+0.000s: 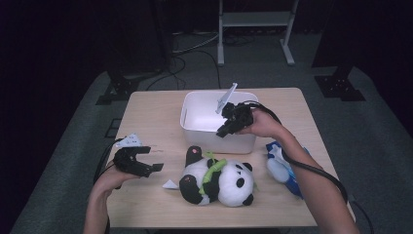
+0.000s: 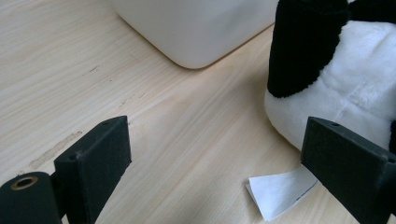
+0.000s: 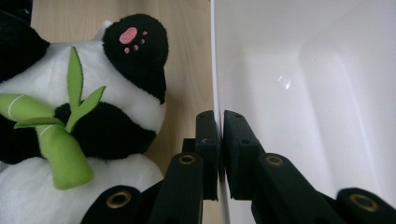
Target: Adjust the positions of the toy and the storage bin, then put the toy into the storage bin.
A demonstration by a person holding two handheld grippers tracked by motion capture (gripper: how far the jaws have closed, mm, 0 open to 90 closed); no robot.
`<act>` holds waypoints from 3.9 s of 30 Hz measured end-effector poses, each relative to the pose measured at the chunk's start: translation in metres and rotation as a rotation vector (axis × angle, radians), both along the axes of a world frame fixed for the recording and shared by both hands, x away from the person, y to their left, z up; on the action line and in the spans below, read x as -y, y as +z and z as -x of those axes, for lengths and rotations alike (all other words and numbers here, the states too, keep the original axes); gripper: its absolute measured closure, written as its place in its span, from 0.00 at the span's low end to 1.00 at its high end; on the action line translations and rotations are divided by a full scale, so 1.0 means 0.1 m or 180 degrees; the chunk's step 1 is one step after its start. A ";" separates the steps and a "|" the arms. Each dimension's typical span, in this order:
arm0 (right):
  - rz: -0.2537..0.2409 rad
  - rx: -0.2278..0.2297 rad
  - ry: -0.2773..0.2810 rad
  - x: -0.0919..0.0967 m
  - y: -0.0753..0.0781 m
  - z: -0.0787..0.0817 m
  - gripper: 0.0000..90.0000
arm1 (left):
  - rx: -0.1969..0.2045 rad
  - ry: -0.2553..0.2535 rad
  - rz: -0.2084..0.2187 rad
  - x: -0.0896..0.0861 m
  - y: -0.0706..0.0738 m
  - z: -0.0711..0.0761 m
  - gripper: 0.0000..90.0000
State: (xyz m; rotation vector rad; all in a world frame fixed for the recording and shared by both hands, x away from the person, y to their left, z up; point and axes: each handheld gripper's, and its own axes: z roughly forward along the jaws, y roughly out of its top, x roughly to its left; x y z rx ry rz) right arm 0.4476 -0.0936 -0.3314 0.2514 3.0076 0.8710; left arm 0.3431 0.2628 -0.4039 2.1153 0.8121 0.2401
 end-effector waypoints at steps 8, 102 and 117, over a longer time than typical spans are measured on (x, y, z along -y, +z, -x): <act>0.0024 -0.0007 0.0023 -0.01 -0.01 0.05 0.93 | 0.0024 -0.0027 0.0000 -0.02 0.01 -0.01 0.08; -0.0036 -0.0159 0.0323 -0.17 -0.36 0.83 0.40 | 0.0005 -0.0057 0.0019 -0.01 -0.01 -0.02 0.08; 0.0014 -0.0180 0.0214 -0.23 -0.45 0.74 0.34 | -0.0003 -0.0042 0.0032 -0.01 -0.01 -0.02 0.08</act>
